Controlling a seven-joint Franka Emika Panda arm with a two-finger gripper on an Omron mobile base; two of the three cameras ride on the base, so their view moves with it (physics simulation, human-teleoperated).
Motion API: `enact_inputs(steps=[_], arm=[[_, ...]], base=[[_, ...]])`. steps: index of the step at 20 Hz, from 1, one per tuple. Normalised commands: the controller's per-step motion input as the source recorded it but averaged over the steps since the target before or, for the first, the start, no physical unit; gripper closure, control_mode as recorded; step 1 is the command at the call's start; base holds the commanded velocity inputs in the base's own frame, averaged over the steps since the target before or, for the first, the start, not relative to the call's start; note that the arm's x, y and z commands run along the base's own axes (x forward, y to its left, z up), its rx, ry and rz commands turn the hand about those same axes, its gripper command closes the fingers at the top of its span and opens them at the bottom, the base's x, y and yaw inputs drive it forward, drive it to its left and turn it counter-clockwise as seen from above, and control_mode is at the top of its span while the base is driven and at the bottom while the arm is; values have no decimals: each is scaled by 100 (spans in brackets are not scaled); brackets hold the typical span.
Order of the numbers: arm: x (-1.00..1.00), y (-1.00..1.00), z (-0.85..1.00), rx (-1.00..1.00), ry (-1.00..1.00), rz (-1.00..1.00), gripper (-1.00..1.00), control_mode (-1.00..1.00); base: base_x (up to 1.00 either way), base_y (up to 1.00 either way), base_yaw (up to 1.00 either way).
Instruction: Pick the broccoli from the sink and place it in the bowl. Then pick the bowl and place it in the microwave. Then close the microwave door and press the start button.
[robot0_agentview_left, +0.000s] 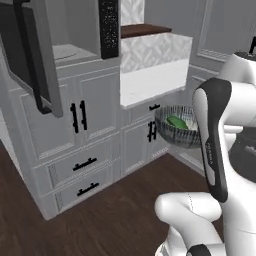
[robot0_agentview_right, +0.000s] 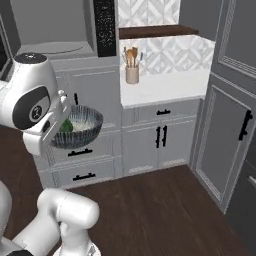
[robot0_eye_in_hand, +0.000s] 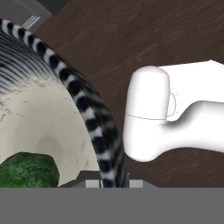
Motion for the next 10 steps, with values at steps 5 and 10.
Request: enact_inputs(steps=[5, 10], arm=[[0, 0, 0, 0, 0, 0, 100, 100], [0, 0, 0, 0, 0, 0, 100, 100]], base=[[79, -23, 64], [46, -19, 46]])
